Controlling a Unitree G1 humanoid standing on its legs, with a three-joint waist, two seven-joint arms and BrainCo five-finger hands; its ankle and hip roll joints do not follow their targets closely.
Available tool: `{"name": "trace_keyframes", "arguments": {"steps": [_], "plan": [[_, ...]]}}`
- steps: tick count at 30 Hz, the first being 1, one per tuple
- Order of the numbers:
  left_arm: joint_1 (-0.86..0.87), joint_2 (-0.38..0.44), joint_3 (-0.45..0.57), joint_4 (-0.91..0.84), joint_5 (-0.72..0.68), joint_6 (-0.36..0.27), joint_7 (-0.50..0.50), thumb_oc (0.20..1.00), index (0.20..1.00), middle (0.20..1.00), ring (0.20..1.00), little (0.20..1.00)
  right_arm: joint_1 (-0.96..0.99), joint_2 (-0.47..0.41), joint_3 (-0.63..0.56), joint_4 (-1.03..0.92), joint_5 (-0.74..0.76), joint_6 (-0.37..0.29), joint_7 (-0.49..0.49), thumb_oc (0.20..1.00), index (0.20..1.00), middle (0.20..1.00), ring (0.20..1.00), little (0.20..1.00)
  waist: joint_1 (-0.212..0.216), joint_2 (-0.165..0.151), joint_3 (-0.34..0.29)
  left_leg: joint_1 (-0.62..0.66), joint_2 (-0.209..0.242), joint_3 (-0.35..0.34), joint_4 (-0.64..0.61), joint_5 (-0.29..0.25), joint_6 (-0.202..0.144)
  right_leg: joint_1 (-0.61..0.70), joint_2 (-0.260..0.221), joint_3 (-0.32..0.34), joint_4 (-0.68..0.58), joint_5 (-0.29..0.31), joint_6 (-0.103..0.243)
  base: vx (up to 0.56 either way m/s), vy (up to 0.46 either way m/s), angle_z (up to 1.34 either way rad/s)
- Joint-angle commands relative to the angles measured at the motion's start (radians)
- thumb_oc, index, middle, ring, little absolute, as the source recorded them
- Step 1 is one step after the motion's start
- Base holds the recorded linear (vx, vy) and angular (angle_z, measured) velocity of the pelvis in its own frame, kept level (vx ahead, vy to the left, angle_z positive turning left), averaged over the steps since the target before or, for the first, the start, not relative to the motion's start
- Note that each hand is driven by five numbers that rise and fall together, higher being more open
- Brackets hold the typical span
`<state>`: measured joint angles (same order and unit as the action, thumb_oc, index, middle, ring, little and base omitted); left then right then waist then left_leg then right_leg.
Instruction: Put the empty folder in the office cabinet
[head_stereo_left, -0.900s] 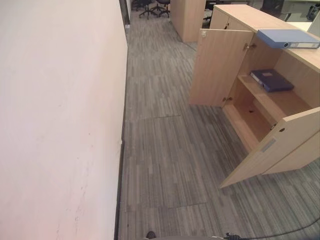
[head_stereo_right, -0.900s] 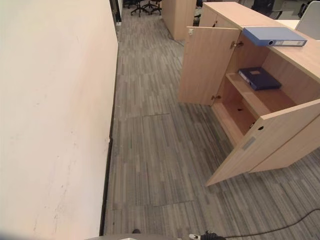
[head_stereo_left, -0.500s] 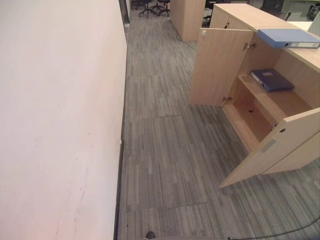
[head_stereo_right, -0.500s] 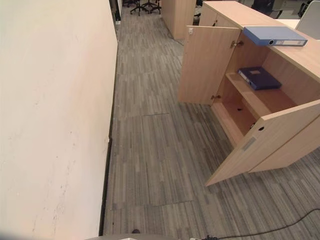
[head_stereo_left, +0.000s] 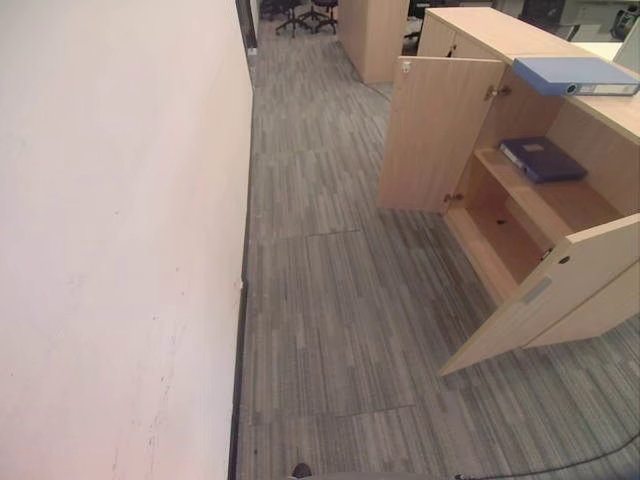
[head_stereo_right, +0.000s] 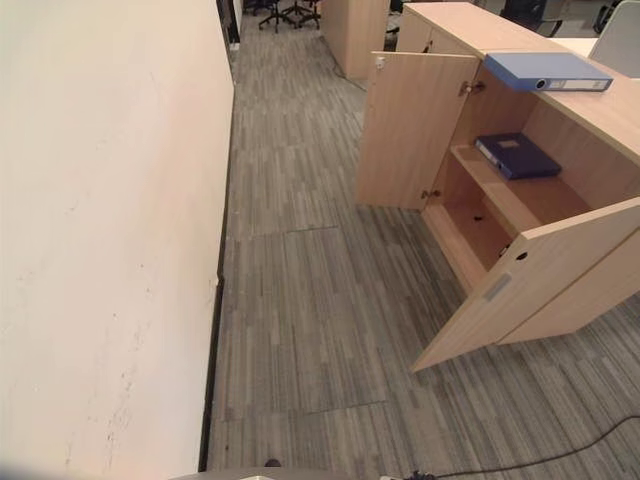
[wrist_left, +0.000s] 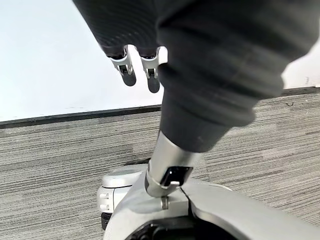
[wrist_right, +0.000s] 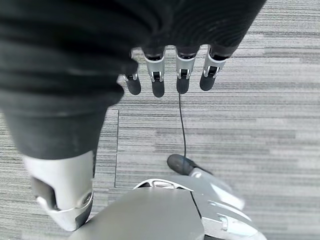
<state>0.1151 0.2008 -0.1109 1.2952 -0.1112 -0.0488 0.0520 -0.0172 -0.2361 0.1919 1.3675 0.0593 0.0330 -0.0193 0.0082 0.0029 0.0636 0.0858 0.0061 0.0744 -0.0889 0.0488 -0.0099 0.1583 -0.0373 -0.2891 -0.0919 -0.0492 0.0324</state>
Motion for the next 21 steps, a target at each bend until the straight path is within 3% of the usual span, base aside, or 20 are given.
{"name": "trace_keyframes", "arguments": {"steps": [1,21], "plan": [[-0.061,-0.032,0.008,0.082,-0.011,-0.005,-0.022,1.000,1.000,1.000,1.000,1.000,-0.049,-0.013,0.026,0.045,0.014,-0.002,0.011,1.000,1.000,1.000,1.000,1.000,0.005,-0.017,-0.003,0.041,-0.001,0.014,0.002,-0.130,-0.028,-0.045,-0.053,-0.039,0.005,0.062,0.098,0.00,0.000,0.00],[-0.072,-0.028,-0.002,0.086,-0.001,0.001,-0.022,1.000,1.000,1.000,1.000,1.000,-0.044,-0.015,0.033,0.041,0.006,0.001,0.014,1.000,1.000,1.000,1.000,1.000,-0.001,-0.017,0.001,0.044,0.007,0.012,0.002,-0.132,-0.031,-0.042,-0.045,-0.041,0.005,0.053,0.092,0.00,-0.002,0.00]]}}
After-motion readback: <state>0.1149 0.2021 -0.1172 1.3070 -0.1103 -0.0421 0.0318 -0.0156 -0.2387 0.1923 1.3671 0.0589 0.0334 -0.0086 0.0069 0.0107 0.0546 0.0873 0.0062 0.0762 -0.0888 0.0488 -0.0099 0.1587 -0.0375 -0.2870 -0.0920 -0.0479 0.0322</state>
